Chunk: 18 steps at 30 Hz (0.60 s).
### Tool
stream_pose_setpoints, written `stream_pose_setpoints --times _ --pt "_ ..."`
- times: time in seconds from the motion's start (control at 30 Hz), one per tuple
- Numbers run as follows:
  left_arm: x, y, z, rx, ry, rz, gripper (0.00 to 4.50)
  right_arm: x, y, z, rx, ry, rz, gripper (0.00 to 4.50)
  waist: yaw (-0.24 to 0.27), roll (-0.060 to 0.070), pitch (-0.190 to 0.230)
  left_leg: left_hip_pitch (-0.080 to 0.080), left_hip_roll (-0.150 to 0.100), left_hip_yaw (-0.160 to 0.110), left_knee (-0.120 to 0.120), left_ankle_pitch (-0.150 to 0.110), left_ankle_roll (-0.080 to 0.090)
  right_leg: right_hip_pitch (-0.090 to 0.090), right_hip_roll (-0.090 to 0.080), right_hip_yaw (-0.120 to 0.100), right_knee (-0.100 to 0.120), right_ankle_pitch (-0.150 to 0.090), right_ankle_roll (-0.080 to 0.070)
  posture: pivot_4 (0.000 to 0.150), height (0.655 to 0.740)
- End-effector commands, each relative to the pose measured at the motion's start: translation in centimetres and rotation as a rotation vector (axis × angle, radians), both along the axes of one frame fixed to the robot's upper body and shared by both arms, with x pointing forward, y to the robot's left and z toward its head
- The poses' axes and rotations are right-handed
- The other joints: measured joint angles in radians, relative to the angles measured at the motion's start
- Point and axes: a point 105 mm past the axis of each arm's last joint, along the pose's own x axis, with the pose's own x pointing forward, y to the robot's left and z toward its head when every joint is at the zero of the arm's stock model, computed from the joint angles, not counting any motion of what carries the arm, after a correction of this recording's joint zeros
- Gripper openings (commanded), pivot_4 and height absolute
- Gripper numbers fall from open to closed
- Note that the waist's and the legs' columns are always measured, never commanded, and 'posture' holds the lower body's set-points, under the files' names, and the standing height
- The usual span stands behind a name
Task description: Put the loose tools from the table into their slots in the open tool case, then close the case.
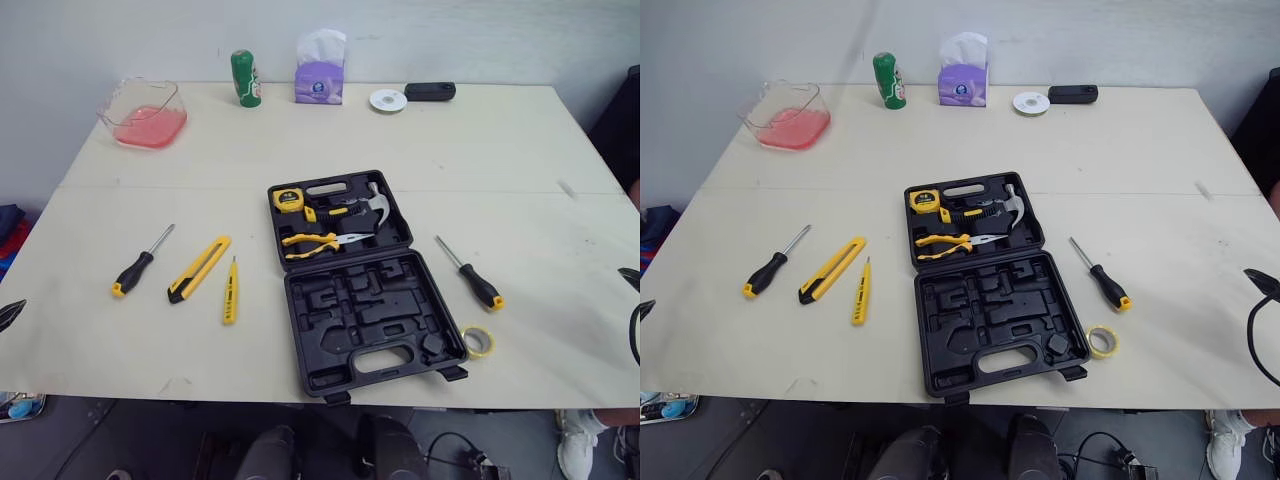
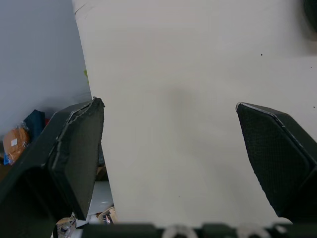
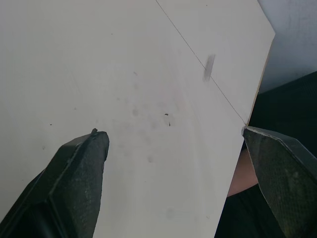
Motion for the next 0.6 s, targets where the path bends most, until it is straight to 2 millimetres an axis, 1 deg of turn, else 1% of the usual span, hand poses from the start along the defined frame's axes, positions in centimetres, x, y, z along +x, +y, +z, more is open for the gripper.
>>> stream_pose_setpoints --times 0.03,0.13,0.6 --pt "0.06 -0.17 1.00 -0.024 -0.058 -0.012 4.48 -0.01 -0.16 1.26 -0.008 -0.037 0.000 4.50 0.000 0.000 0.000 0.000 0.000 0.000 0.000 0.000 0.000 0.000 0.000 0.000 0.000 0.000 0.000 0.150 0.7400" --pt "0.19 -0.31 1.41 -0.079 -0.086 -0.019 4.48 0.40 0.20 1.14 0.002 -0.038 0.013 4.50 -0.001 0.000 0.000 0.000 0.000 0.000 0.000 0.000 0.000 0.000 0.000 0.000 0.000 0.000 0.000 0.150 0.7400" --pt "0.39 -1.08 1.07 -0.106 -0.066 -0.054 4.48 0.88 0.74 0.85 0.012 -0.028 0.036 4.50 0.000 0.000 0.000 0.000 0.001 0.001 0.001 0.000 0.000 0.000 0.001 0.001 0.001 0.000 0.000 0.150 0.7400"
